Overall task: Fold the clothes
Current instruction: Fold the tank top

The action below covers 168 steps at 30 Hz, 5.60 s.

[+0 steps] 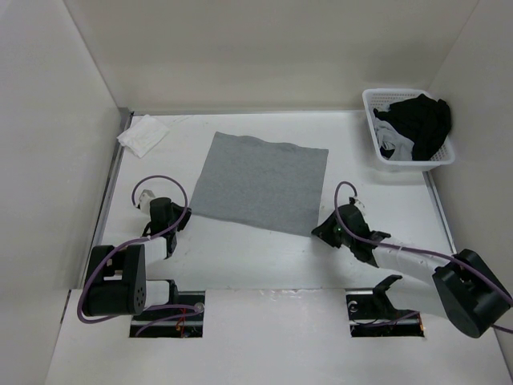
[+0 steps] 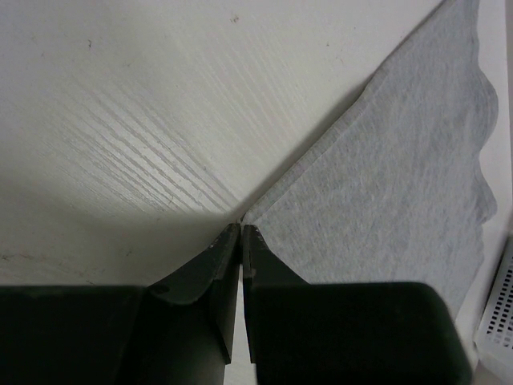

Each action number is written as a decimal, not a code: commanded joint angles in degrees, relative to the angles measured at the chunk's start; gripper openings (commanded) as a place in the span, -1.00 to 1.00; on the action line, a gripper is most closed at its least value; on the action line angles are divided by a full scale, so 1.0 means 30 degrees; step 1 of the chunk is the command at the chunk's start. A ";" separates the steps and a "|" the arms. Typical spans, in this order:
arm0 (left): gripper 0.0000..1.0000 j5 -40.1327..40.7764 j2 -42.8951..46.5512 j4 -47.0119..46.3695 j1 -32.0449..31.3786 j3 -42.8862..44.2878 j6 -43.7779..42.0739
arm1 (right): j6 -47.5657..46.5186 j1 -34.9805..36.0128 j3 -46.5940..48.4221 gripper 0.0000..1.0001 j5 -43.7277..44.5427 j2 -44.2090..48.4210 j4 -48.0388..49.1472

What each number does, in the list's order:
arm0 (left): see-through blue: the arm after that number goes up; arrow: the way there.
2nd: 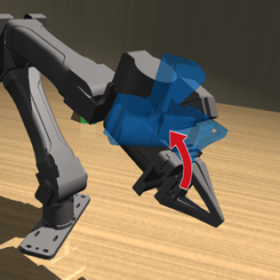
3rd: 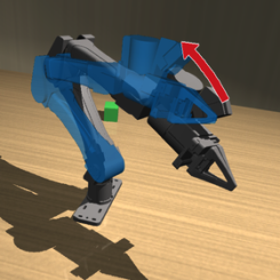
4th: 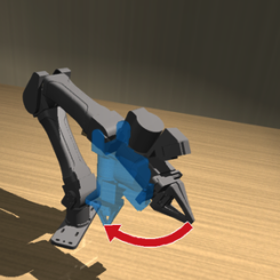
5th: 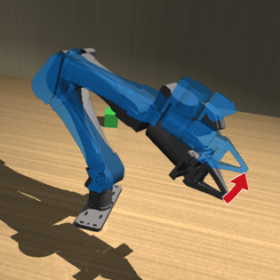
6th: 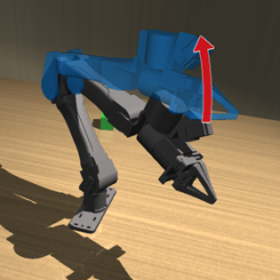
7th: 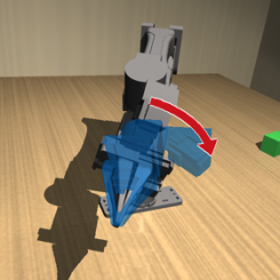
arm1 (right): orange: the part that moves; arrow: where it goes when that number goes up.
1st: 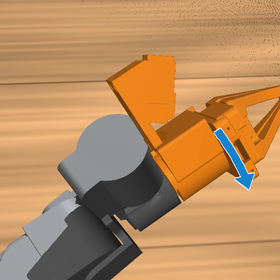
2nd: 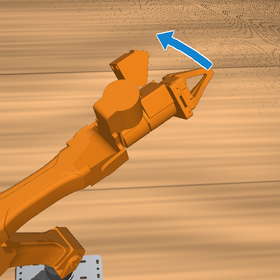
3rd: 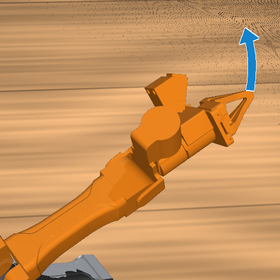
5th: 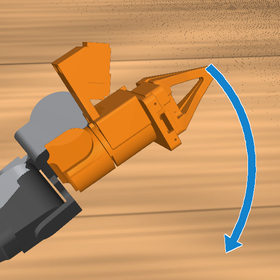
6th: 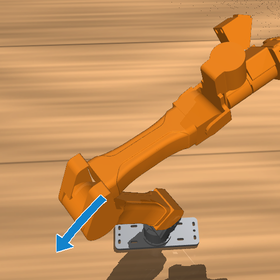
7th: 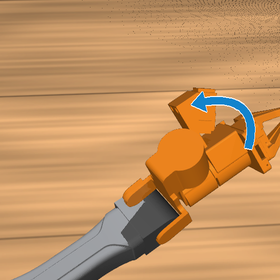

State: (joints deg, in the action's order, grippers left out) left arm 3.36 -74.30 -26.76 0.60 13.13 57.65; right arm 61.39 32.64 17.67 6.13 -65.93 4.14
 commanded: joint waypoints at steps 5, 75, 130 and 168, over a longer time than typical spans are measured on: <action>-0.92 -0.0151 0.0393 -0.0630 -0.0097 0.0137 0.0179 | 0.0280 0.0002 0.0321 -0.52 -0.0139 -0.1108 0.1050; -0.97 0.0786 -0.2690 0.0778 -0.1416 0.9929 0.0208 | -0.5081 -0.8056 1.1462 -0.99 -0.5268 -0.6420 0.2719; -0.74 0.1638 -0.3737 -0.3088 -1.2315 0.4358 0.0734 | -0.3501 0.1906 0.4660 -0.98 -0.2483 -0.6411 0.7376; -0.60 -0.0034 0.0451 -0.3413 -1.0293 0.2012 -0.0261 | -0.2973 -0.5916 0.2809 -0.38 -0.4651 -0.6028 0.5856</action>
State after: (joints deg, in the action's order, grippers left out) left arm 4.32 -74.00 -34.30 -30.65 17.76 57.82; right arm 50.85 14.33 24.01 -6.50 -82.06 20.40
